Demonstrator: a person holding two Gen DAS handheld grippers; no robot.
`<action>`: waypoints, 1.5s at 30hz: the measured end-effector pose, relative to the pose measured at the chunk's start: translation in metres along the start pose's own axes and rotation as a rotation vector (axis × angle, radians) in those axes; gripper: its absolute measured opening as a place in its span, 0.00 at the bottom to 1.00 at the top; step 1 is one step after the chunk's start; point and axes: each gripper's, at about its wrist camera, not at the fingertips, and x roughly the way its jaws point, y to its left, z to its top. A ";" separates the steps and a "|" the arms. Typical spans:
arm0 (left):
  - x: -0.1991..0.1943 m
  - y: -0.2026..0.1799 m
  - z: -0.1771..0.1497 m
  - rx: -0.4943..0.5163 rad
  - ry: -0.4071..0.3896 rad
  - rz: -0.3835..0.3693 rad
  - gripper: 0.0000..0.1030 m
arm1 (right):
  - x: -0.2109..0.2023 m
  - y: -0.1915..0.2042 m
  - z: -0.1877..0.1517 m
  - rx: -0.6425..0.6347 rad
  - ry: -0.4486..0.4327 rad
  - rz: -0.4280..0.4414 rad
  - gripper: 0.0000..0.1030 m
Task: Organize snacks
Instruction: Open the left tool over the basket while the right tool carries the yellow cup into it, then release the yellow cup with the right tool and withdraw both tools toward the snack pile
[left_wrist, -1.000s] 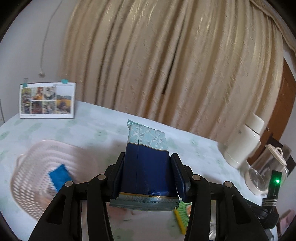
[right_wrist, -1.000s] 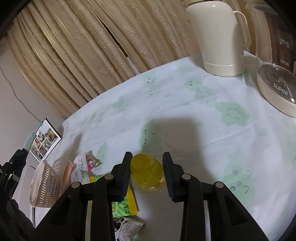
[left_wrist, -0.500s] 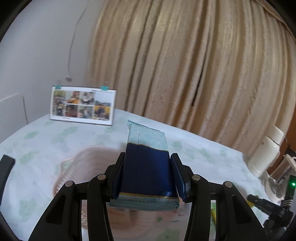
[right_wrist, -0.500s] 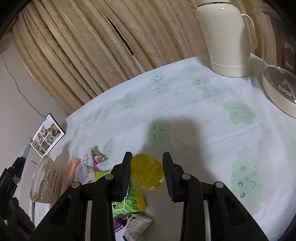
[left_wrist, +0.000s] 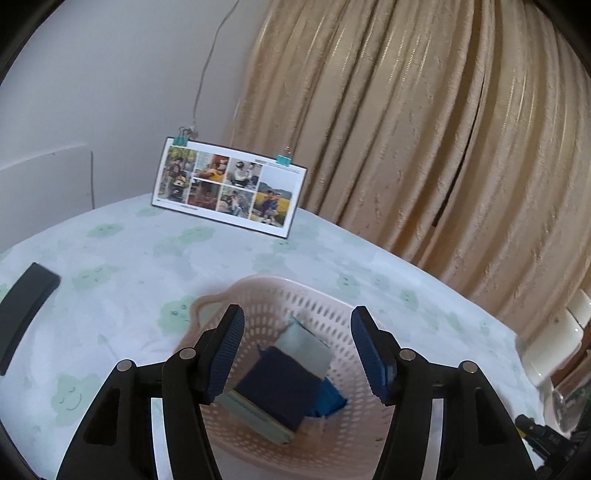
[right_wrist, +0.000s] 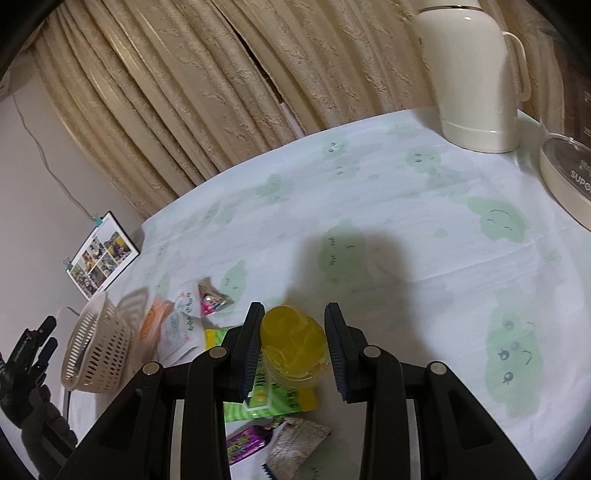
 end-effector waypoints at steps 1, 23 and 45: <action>-0.001 0.000 -0.001 0.003 -0.005 0.004 0.59 | -0.001 0.002 0.000 -0.004 -0.001 0.009 0.30; -0.020 0.019 0.008 -0.067 -0.100 0.045 0.63 | 0.003 0.189 -0.020 -0.313 0.069 0.340 0.30; -0.032 0.038 0.010 -0.171 -0.134 0.026 0.63 | 0.040 0.232 -0.032 -0.308 0.115 0.410 0.48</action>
